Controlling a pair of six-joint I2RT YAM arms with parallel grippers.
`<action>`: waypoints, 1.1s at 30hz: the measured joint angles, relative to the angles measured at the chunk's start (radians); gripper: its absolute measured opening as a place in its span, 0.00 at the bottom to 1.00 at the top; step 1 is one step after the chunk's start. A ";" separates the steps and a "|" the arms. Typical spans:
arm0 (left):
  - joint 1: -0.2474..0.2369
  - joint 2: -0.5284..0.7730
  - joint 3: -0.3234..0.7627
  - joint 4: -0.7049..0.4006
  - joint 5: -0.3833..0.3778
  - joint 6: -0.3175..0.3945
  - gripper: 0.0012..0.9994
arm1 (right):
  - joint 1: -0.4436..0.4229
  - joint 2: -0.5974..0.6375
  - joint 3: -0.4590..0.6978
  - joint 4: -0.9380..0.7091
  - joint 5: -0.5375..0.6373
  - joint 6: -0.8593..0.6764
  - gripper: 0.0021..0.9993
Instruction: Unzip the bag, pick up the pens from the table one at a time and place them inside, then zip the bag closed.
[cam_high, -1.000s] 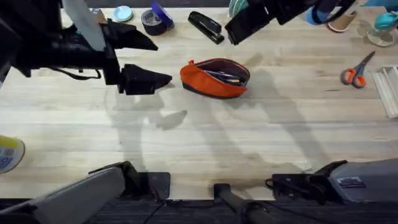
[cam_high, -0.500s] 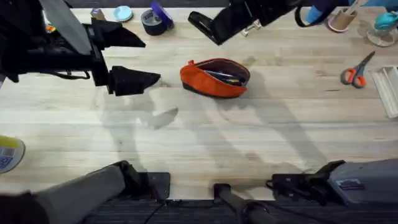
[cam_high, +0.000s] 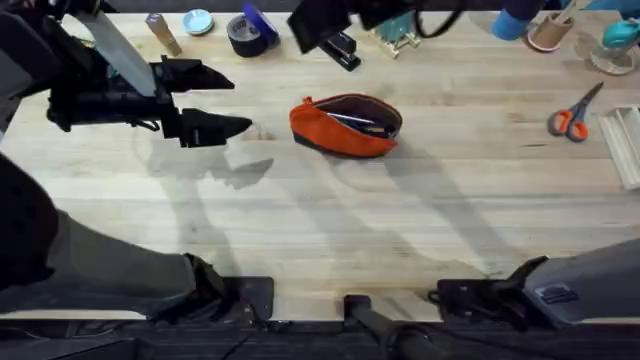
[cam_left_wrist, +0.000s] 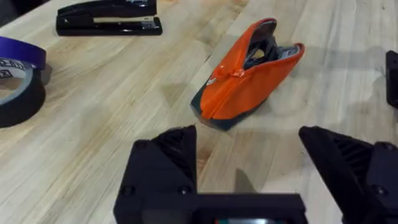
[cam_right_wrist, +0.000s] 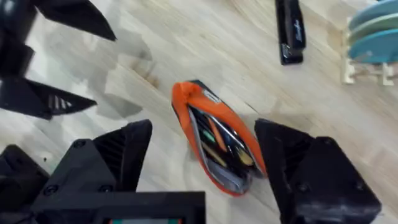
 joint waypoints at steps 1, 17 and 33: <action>0.000 0.012 0.000 0.005 0.003 0.003 0.99 | 0.005 0.018 0.006 0.006 0.000 0.003 1.00; 0.000 0.044 -0.001 0.036 0.010 0.016 0.99 | 0.032 0.246 0.073 0.036 0.023 0.071 1.00; 0.000 0.044 -0.001 0.036 0.010 0.016 0.99 | 0.094 0.344 0.077 0.052 0.147 0.256 1.00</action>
